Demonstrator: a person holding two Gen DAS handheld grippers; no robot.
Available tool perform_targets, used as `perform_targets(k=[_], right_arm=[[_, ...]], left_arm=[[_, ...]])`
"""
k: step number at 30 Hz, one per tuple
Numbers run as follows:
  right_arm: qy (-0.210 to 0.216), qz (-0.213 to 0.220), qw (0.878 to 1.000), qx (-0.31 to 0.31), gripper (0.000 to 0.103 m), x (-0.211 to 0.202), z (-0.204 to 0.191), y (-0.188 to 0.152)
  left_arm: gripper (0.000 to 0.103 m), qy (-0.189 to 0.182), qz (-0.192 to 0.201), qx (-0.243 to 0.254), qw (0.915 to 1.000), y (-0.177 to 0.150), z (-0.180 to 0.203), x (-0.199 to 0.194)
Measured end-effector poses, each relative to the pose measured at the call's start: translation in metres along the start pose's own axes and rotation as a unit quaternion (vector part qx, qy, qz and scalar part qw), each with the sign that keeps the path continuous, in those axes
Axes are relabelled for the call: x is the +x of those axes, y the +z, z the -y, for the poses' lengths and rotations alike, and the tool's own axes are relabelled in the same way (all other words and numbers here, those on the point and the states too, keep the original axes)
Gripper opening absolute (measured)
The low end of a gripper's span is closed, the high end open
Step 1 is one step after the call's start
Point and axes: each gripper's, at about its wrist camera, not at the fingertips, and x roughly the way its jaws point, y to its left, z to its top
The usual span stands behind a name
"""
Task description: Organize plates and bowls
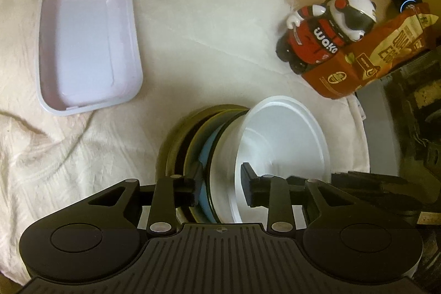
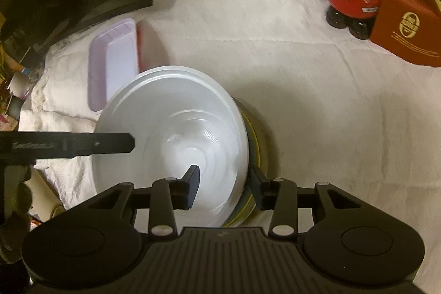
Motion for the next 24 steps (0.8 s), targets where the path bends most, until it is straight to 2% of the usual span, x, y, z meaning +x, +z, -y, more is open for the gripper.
perform_targets(k=[14, 17, 24], right_arm=[[0.0, 0.008, 1.0, -0.012, 0.04, -0.007, -0.004, 0.006], [0.0, 0.008, 1.0, -0.015, 0.04, -0.007, -0.004, 0.006], [-0.002, 0.031, 0.999, -0.015, 0.04, -0.016, -0.008, 0.014]], left_arm=[[0.031, 0.021, 0.003, 0.0, 0.9998, 0.002, 0.002, -0.001], [0.026, 0.01, 0.012, 0.0, 0.9999, 0.005, 0.002, -0.008], [0.026, -0.012, 0.045, 0.002, 0.9989, 0.017, 0.006, -0.033]])
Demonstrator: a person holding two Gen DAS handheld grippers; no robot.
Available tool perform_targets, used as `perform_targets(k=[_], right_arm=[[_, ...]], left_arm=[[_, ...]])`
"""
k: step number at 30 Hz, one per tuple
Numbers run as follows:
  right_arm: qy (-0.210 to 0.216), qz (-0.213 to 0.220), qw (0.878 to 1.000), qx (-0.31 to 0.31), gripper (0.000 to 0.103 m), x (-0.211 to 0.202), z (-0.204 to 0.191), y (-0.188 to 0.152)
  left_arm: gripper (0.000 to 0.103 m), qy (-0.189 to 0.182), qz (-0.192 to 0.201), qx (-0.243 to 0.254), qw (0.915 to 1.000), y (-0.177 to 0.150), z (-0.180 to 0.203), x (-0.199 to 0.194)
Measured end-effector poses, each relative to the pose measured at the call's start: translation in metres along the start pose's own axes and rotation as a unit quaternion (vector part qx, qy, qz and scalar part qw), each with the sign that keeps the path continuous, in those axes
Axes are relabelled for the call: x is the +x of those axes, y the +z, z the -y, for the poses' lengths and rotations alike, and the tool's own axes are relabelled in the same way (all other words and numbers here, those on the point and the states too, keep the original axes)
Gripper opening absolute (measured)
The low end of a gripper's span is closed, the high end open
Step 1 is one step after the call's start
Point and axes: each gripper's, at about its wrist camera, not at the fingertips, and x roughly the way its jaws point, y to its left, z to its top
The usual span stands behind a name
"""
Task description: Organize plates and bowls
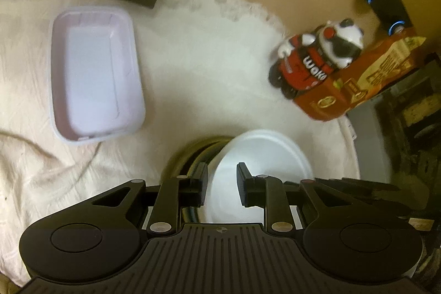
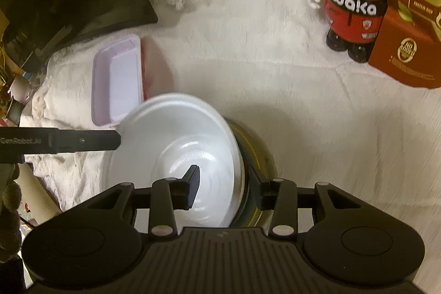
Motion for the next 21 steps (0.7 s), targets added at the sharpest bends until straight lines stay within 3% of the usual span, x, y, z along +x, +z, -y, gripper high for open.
perform_targets(k=[5, 9, 15, 18, 21], right_arm=[[0.02, 0.022, 1.0, -0.007, 0.04, -0.009, -0.008, 0.009], [0.011, 0.024, 0.999, -0.022, 0.04, -0.007, -0.012, 0.011], [-0.016, 0.017, 1.0, -0.002, 0.04, 0.0, 0.01, 0.008], [-0.022, 0.016, 1.0, 0.01, 0.04, 0.002, 0.022, 0.008], [-0.024, 0.015, 1.0, 0.014, 0.04, 0.004, 0.027, 0.007]], left_arm=[[0.025, -0.026, -0.012, 0.001, 0.9996, 0.004, 0.005, 0.009], [0.024, -0.029, -0.012, 0.001, 0.9995, 0.001, 0.007, 0.009], [0.024, 0.045, 0.052, 0.053, 0.9963, 0.001, 0.019, -0.02], [0.024, 0.064, 0.052, 0.067, 0.9944, 0.0, 0.021, -0.02], [0.024, 0.059, 0.032, 0.058, 0.996, -0.004, 0.017, -0.01]])
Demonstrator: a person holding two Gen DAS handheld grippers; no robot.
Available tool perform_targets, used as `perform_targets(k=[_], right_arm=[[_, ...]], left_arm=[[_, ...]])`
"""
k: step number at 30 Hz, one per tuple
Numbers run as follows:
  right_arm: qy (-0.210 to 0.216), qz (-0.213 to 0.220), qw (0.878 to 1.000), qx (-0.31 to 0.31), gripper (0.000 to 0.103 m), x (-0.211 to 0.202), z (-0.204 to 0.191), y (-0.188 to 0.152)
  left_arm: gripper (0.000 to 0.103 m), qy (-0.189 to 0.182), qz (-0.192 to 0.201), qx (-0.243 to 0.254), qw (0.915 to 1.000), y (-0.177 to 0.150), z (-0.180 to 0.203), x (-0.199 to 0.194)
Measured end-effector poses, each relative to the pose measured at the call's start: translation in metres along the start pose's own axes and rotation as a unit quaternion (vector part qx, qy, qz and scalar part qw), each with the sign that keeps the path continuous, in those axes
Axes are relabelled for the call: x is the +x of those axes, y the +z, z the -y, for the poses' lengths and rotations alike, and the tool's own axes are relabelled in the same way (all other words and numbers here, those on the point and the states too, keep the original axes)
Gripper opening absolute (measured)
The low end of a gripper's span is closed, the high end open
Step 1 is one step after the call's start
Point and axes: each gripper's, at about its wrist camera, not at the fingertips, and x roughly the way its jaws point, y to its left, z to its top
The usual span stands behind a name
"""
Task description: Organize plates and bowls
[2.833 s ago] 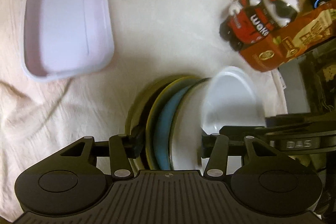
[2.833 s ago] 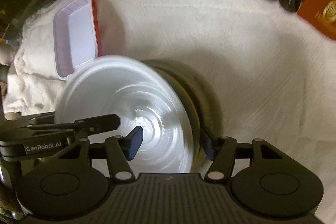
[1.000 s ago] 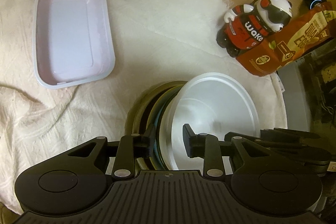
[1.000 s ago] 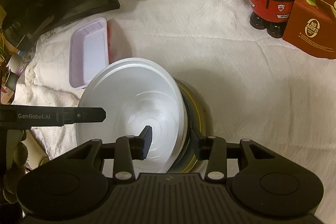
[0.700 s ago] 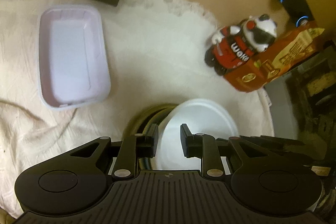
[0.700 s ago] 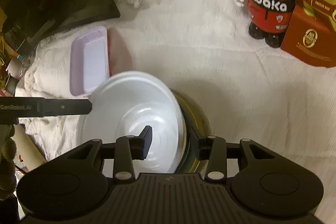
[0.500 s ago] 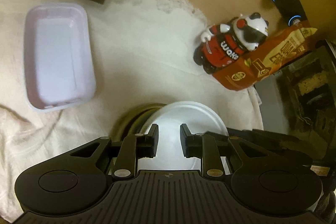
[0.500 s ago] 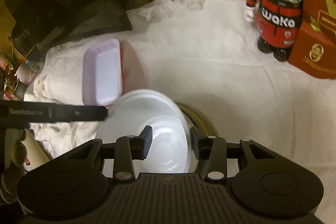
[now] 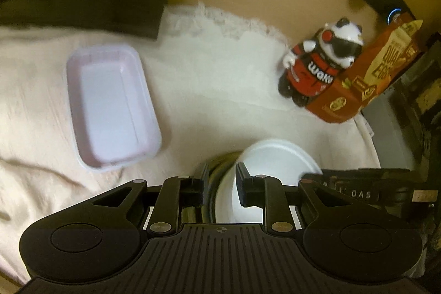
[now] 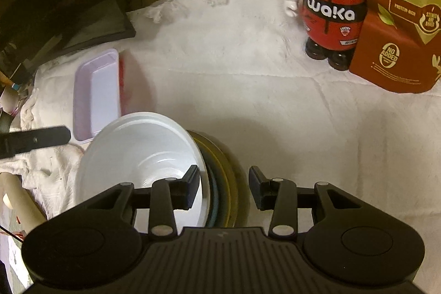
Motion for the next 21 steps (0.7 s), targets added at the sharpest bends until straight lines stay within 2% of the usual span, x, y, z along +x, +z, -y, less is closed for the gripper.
perform_targets(k=[5, 10, 13, 21], right_arm=[[0.014, -0.003, 1.0, -0.004, 0.04, 0.0, -0.002, -0.002], [0.024, -0.001, 1.0, -0.012, 0.04, -0.001, -0.007, -0.003], [0.024, 0.001, 1.0, -0.01, 0.04, -0.002, -0.007, -0.004], [0.016, 0.005, 1.0, -0.005, 0.04, -0.003, -0.001, -0.004]], left_arm=[[0.024, -0.001, -0.025, -0.013, 0.9996, -0.009, -0.004, 0.015], [0.024, -0.028, -0.039, -0.035, 0.9982, -0.012, -0.006, 0.02], [0.024, -0.041, -0.039, -0.039, 0.9976, -0.012, -0.005, 0.02], [0.024, -0.03, -0.027, -0.049, 0.998, -0.012, -0.007, 0.018]])
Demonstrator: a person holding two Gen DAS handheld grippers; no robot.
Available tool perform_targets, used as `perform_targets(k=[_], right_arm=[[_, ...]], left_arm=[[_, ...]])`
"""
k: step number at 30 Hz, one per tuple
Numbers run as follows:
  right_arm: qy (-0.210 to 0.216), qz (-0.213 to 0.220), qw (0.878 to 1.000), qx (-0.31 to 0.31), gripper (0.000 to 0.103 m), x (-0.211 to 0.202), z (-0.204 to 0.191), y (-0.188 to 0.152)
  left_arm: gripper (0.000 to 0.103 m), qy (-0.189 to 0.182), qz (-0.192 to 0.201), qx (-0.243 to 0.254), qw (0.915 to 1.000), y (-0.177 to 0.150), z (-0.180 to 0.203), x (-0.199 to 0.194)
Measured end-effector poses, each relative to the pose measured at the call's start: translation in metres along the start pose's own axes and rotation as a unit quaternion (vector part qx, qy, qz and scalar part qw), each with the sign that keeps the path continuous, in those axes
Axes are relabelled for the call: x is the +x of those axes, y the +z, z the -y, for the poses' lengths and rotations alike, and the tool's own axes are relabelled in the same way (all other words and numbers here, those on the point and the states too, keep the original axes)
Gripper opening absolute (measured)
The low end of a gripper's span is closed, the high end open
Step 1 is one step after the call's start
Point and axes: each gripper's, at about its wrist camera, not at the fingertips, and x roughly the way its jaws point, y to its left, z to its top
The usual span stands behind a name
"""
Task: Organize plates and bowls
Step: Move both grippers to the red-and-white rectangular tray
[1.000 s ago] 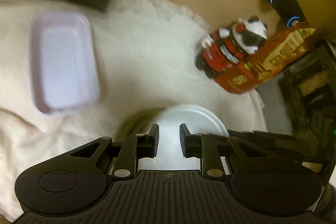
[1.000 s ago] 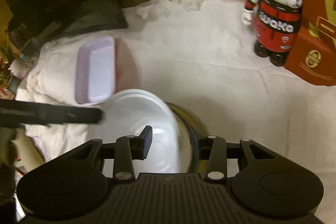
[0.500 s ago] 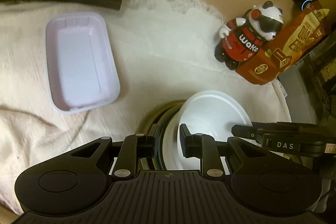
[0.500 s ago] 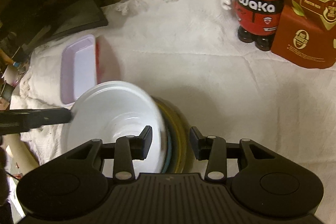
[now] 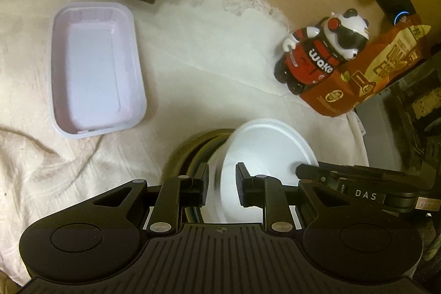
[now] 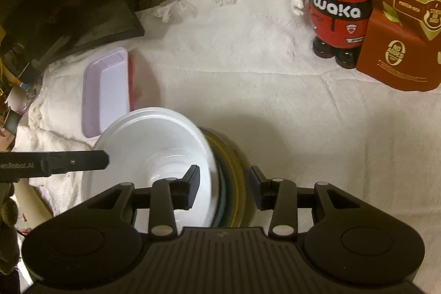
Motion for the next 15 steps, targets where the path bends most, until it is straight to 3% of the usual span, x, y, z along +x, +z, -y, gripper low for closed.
perform_targets(k=[8, 13, 15], right_arm=[[0.004, 0.003, 1.0, -0.027, 0.04, -0.015, -0.007, 0.005], [0.01, 0.03, 0.998, -0.063, 0.04, -0.037, -0.034, 0.023], [0.015, 0.042, 0.995, -0.086, 0.042, -0.042, -0.054, 0.038]], left_arm=[[0.024, 0.006, 0.016, 0.008, 0.9998, 0.007, -0.003, -0.013], [0.024, -0.02, 0.049, -0.037, 0.9979, 0.017, -0.033, -0.037], [0.024, 0.001, 0.08, -0.064, 0.9947, 0.025, -0.057, -0.05]])
